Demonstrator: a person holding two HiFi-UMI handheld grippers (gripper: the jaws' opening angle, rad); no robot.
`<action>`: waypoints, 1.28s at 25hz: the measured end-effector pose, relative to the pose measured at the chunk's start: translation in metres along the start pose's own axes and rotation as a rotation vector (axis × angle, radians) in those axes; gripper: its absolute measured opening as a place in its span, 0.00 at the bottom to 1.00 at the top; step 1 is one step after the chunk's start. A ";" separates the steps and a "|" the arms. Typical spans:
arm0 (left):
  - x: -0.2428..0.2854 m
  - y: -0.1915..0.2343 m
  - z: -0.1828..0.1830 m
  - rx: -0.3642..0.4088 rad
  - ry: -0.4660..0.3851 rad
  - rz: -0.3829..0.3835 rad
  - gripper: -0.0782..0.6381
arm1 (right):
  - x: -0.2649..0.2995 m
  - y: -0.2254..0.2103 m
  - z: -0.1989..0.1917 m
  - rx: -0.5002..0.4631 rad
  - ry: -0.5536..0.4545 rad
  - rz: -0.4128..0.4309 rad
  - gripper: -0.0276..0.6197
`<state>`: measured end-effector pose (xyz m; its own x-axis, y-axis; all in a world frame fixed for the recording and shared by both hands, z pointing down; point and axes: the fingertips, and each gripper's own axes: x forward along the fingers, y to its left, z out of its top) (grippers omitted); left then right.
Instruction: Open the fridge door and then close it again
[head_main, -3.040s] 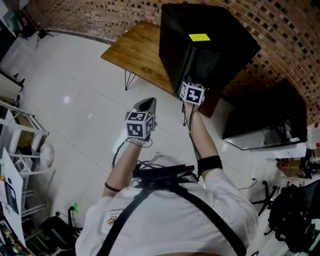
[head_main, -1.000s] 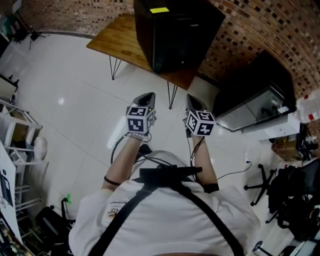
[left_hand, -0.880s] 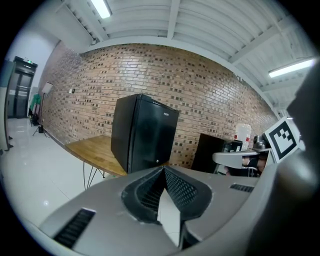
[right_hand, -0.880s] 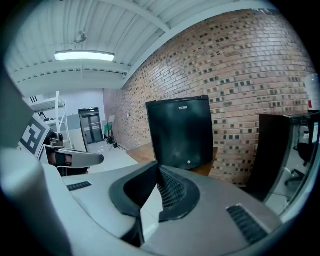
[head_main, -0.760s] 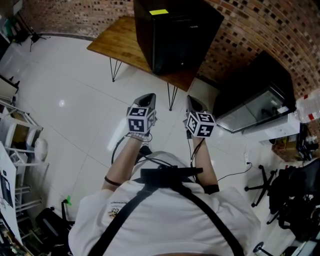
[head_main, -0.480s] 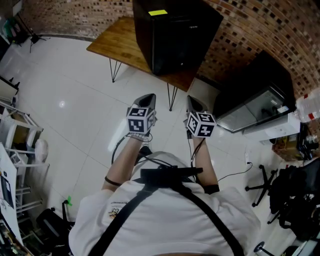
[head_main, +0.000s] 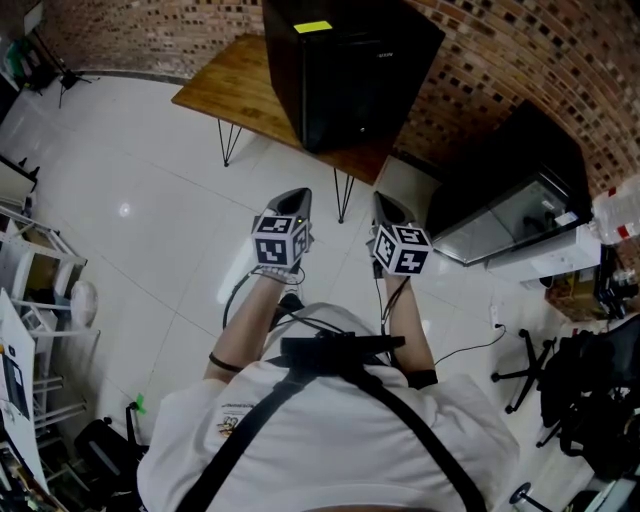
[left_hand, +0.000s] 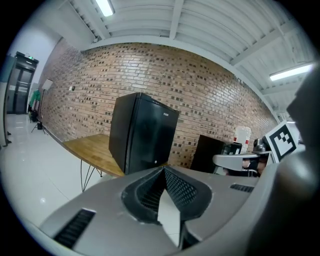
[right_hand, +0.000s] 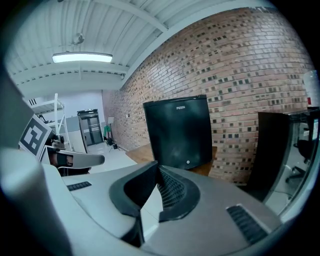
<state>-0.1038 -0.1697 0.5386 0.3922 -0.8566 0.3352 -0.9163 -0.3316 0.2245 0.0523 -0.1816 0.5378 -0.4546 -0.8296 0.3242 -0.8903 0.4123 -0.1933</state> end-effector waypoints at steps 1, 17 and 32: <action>0.001 -0.001 0.000 0.000 0.000 0.001 0.11 | -0.002 -0.001 0.000 0.001 0.000 0.001 0.05; 0.019 -0.061 -0.030 0.071 0.079 0.020 0.11 | -0.041 -0.055 -0.043 -0.071 0.093 0.153 0.05; 0.143 -0.048 -0.036 -0.110 0.075 0.131 0.11 | 0.097 -0.151 0.084 -0.336 0.113 0.303 0.05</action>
<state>-0.0011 -0.2620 0.6085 0.2787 -0.8563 0.4347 -0.9471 -0.1702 0.2721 0.1455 -0.3557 0.5208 -0.6791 -0.6142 0.4020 -0.6676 0.7444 0.0096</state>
